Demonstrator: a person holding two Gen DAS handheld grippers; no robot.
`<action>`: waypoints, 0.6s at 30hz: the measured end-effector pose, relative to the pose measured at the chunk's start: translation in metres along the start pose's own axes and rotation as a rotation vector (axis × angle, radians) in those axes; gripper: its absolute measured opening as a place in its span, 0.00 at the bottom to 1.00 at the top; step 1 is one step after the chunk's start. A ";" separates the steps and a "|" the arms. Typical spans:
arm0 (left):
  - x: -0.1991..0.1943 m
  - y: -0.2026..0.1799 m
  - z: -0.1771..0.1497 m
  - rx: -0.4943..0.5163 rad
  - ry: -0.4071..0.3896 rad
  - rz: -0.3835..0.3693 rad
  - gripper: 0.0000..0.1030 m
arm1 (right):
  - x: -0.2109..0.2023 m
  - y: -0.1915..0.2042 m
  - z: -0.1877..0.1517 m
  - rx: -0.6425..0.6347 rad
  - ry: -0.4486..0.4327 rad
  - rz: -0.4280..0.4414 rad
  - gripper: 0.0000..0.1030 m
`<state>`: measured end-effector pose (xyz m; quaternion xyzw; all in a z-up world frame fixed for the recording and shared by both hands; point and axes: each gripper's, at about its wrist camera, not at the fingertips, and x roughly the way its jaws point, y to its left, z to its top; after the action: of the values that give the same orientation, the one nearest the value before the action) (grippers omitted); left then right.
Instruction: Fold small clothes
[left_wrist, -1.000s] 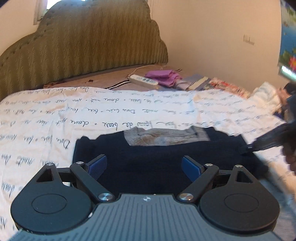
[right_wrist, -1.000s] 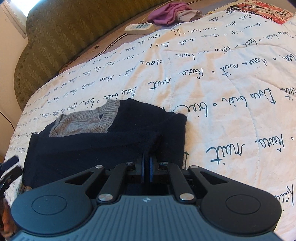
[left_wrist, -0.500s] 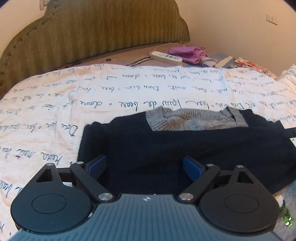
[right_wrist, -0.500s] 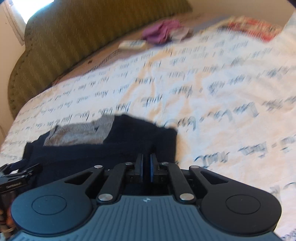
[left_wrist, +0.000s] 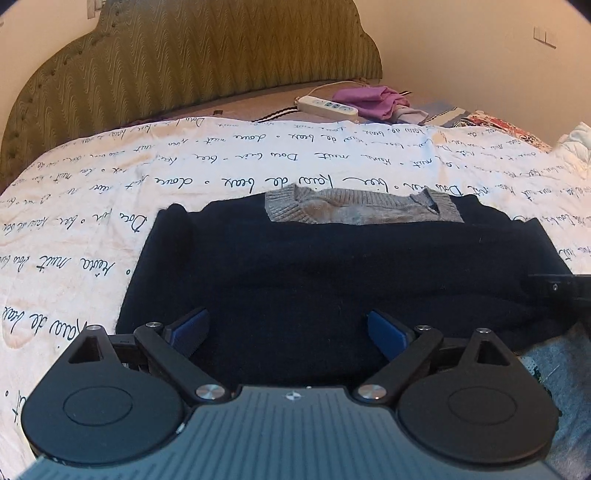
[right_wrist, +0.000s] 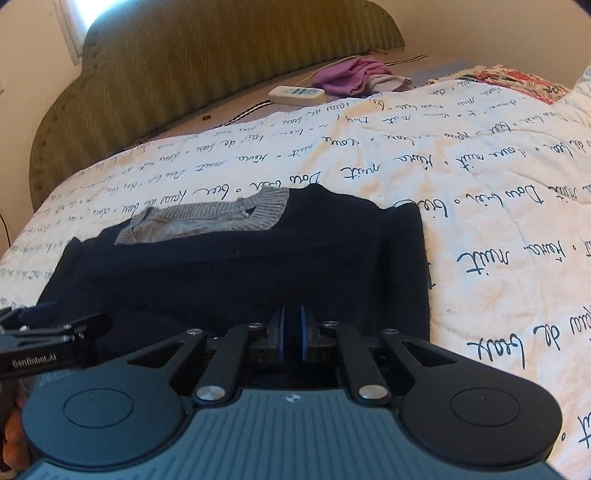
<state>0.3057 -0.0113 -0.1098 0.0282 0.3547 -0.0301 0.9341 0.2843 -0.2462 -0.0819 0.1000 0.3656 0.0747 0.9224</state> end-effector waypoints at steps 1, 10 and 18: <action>0.000 0.000 -0.001 0.000 -0.003 0.000 0.93 | 0.000 0.001 -0.002 -0.009 -0.004 0.002 0.07; 0.007 0.002 -0.008 -0.031 -0.019 -0.002 1.00 | 0.008 -0.009 -0.001 0.025 -0.014 0.055 0.07; 0.002 0.003 -0.013 -0.051 -0.046 0.007 1.00 | -0.001 -0.007 -0.010 0.053 -0.077 0.034 0.08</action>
<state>0.2986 -0.0073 -0.1210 0.0051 0.3338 -0.0182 0.9424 0.2775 -0.2522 -0.0901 0.1334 0.3301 0.0767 0.9313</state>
